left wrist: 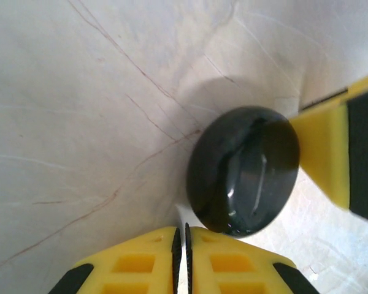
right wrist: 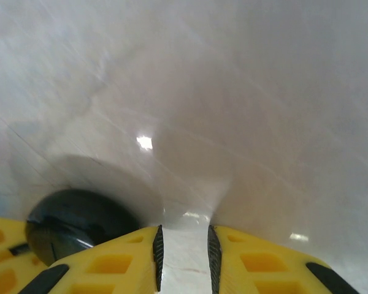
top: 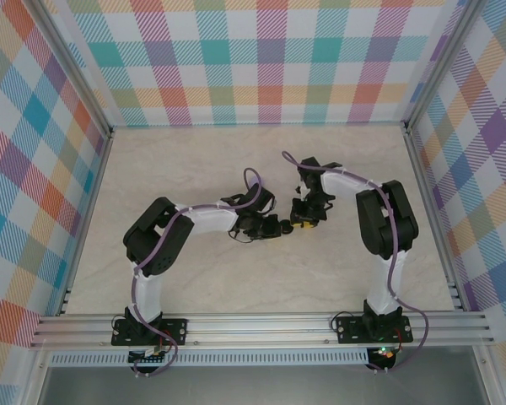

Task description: Insert the wireless bluetooth earbuds into the charging case

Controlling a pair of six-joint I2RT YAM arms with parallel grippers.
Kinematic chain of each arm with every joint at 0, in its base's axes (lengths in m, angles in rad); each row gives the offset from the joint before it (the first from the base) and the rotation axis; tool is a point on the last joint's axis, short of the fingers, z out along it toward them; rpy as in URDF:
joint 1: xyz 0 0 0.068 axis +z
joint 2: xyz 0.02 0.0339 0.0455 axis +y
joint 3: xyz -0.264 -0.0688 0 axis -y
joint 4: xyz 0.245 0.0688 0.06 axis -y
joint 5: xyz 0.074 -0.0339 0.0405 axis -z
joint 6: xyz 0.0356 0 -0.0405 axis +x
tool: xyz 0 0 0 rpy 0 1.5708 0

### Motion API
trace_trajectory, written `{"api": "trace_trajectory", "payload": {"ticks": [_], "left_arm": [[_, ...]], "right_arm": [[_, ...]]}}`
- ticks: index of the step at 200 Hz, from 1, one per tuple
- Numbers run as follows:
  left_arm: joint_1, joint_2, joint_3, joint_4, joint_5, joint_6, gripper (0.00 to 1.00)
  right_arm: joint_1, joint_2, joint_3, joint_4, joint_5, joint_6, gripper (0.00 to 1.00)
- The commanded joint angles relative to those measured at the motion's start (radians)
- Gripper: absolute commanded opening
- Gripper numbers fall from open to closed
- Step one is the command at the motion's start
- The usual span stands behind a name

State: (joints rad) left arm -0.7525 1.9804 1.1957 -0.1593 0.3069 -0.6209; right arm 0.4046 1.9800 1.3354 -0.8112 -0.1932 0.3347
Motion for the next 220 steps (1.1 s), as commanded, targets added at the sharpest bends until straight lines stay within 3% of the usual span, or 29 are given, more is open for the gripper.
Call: {"api": "trace_trajectory", "payload": {"ticks": [1,62,102,178,220], "left_arm": [[-0.002,-0.002,0.016,-0.031,-0.1,0.003,0.14],[0.011,0.03,0.053,-0.038,-0.119,-0.003,0.14],[0.02,0.022,0.058,-0.072,-0.165,0.001,0.16],[0.041,-0.066,0.035,-0.127,-0.247,0.026,0.25],[0.046,-0.175,-0.024,-0.087,-0.208,0.033,0.33]], "right_arm": [[0.012,-0.041,-0.043,-0.034,-0.057,-0.013,0.29],[0.027,-0.069,-0.107,-0.012,-0.113,-0.019,0.3],[0.032,-0.096,-0.125,-0.003,-0.087,0.005,0.31],[0.017,-0.197,-0.157,0.01,-0.032,0.032,0.32],[-0.026,-0.234,-0.175,0.099,-0.107,0.021,0.32]]}}
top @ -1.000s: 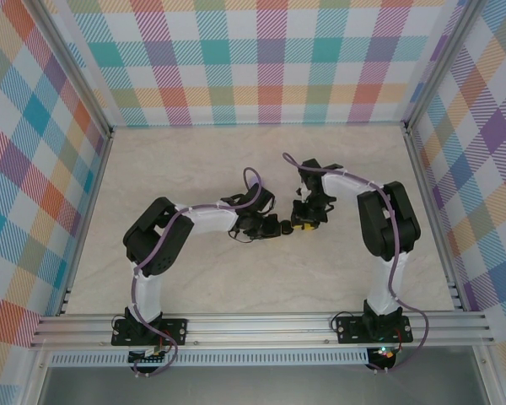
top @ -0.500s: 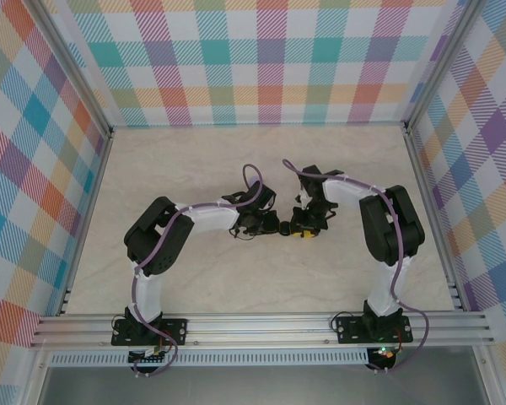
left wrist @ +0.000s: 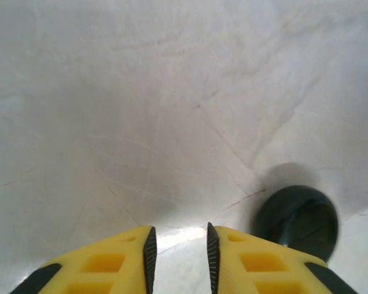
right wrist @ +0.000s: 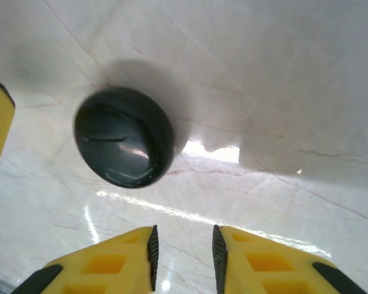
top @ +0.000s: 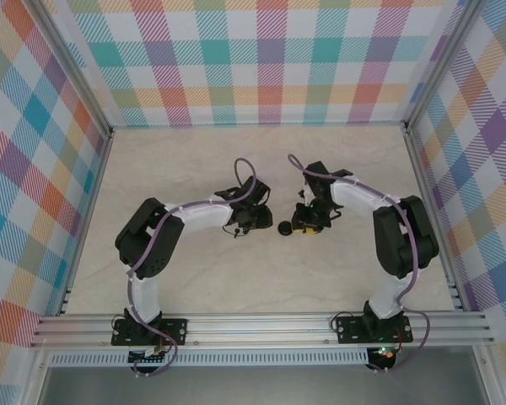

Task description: Insert the wireless bluetooth earbuds into the charging case

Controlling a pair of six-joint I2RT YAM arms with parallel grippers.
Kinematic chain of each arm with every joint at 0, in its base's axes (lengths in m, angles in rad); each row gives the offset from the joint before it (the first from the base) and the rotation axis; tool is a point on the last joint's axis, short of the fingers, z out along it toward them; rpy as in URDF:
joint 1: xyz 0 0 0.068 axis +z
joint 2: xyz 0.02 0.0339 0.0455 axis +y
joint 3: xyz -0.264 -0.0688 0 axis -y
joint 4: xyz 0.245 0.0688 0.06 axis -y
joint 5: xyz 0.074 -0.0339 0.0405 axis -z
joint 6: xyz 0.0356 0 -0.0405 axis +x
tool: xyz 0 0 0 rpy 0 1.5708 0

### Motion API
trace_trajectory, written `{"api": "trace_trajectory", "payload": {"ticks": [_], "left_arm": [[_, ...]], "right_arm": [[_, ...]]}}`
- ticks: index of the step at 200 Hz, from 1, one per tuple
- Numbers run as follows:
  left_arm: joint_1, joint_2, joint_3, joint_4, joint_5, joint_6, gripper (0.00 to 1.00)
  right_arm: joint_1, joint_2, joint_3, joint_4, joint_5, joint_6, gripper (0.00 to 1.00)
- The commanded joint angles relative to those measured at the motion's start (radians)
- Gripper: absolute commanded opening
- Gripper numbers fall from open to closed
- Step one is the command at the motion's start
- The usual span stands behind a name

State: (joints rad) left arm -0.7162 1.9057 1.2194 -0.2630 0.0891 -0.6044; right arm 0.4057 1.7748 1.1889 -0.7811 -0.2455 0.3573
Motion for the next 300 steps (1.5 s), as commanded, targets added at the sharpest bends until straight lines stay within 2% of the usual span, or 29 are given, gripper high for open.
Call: {"api": "trace_trajectory", "payload": {"ticks": [1,45,110,300], "left_arm": [[0.011,-0.103,-0.05,0.023,0.014,0.015,0.33],[0.021,-0.164,-0.178,0.241,0.152,-0.075,0.44],[0.017,-0.102,-0.254,0.407,0.23,-0.182,0.45],[-0.022,0.065,-0.2,0.495,0.315,-0.248,0.44]], "right_arm": [[-0.029,-0.028,-0.029,0.071,-0.058,-0.001,0.32],[-0.064,0.018,-0.029,0.181,-0.21,-0.001,0.32],[-0.07,0.097,-0.016,0.219,-0.242,0.03,0.29],[-0.073,0.134,-0.077,0.264,-0.25,0.045,0.22]]}}
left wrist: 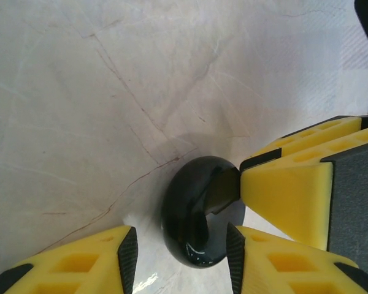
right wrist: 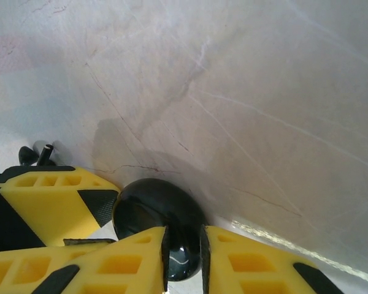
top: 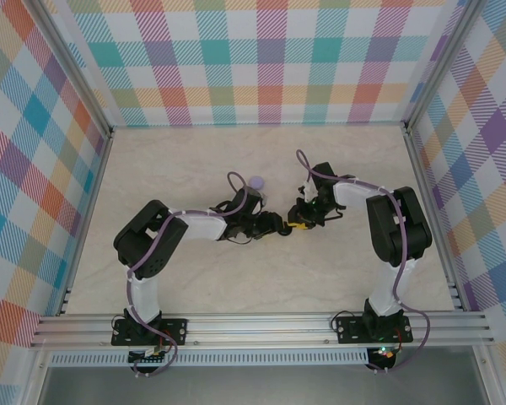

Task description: Insert the wireless bluetooth earbuds into the charging case

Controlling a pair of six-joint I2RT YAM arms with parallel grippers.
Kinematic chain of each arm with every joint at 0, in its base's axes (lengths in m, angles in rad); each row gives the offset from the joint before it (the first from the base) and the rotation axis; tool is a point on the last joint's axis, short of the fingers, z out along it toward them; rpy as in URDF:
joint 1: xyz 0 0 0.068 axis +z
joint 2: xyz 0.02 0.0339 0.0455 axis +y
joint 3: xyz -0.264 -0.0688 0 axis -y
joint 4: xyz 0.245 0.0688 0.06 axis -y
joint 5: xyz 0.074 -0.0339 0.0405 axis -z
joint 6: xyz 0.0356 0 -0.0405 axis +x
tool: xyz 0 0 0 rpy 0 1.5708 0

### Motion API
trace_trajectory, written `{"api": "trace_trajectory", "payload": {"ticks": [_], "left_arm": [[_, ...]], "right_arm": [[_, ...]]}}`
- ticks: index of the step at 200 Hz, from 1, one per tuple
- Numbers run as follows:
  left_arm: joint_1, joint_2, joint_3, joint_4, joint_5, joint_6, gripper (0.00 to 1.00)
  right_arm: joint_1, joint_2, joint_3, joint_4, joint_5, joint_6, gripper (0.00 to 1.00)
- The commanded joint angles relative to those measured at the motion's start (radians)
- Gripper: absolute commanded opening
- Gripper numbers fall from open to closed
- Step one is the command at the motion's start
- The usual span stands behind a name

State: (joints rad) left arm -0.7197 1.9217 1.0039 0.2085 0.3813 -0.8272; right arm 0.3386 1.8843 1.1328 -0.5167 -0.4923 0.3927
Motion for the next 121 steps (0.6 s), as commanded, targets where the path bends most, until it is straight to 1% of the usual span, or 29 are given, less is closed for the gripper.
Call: {"api": "trace_trajectory", "payload": {"ticks": [1,39,76,121], "left_arm": [[-0.018,0.05,0.015,0.024,0.024,-0.026,0.44],[-0.025,0.073,0.023,0.04,0.034,-0.04,0.43],[-0.028,0.084,0.026,0.051,0.031,-0.056,0.37],[-0.028,0.088,0.027,0.066,0.038,-0.065,0.36]], "right_arm": [[-0.006,0.026,-0.022,-0.001,-0.003,0.01,0.22],[-0.006,0.027,-0.03,0.01,-0.012,0.015,0.22],[-0.006,0.029,-0.034,0.012,-0.02,0.018,0.22],[-0.006,0.029,-0.039,0.019,-0.033,0.021,0.22]]}}
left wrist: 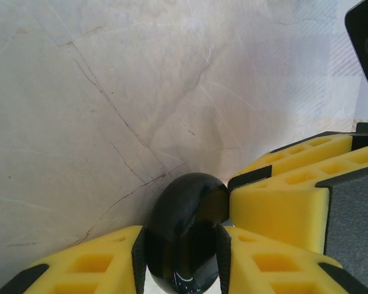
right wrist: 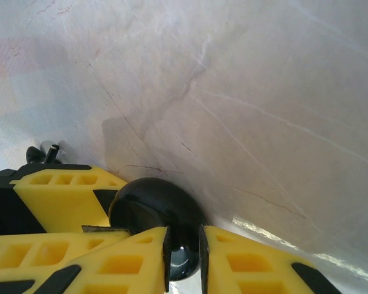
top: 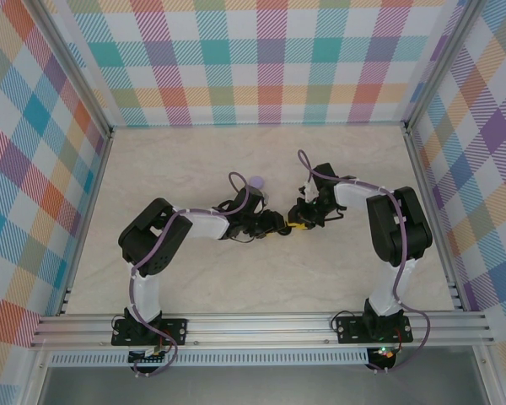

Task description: Insert the wireless bluetooth earbuds into the charging case

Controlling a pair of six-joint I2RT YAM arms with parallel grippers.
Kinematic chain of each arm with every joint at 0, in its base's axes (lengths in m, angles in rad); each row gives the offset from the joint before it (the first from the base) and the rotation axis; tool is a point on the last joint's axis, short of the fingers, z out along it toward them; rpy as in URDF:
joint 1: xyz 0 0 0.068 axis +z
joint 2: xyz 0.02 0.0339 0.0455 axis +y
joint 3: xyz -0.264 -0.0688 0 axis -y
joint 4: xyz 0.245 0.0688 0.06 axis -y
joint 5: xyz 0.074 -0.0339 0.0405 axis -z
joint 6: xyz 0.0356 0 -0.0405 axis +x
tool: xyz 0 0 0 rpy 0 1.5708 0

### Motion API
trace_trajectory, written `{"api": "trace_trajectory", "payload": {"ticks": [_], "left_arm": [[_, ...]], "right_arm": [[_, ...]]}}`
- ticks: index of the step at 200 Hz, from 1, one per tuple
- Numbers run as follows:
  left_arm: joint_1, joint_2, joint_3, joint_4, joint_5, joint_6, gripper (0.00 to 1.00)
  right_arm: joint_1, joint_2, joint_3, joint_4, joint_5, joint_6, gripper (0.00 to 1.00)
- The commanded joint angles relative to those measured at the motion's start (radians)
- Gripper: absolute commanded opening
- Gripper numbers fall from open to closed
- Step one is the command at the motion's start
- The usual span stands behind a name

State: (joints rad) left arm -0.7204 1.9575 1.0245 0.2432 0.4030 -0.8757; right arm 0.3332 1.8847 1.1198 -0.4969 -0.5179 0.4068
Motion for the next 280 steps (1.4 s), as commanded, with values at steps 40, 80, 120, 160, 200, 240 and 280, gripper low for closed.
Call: {"api": "trace_trajectory", "payload": {"ticks": [40,80,120,160,200,240,280], "left_arm": [[-0.028,0.053,0.006,0.048,0.019,-0.03,0.36],[-0.028,0.058,0.001,0.094,0.025,-0.057,0.36],[-0.028,0.064,-0.001,0.117,0.028,-0.072,0.35],[-0.027,0.061,-0.012,0.116,0.015,-0.074,0.25],[-0.024,0.025,-0.038,0.11,-0.02,-0.064,0.15],[0.005,-0.076,-0.077,0.091,-0.042,-0.017,0.1],[0.04,-0.26,-0.078,-0.004,-0.044,0.124,0.1]], "right_arm": [[0.0,0.027,-0.025,0.001,-0.018,0.006,0.22],[0.0,0.03,-0.025,0.003,-0.033,0.007,0.22],[0.0,0.029,-0.025,0.003,-0.037,0.01,0.22],[-0.003,0.018,-0.026,0.005,-0.036,0.014,0.22],[-0.004,-0.052,-0.035,-0.002,-0.012,0.024,0.25],[-0.027,-0.204,-0.041,-0.03,0.01,0.015,0.33],[-0.048,-0.363,-0.04,-0.044,-0.013,-0.021,0.38]]}}
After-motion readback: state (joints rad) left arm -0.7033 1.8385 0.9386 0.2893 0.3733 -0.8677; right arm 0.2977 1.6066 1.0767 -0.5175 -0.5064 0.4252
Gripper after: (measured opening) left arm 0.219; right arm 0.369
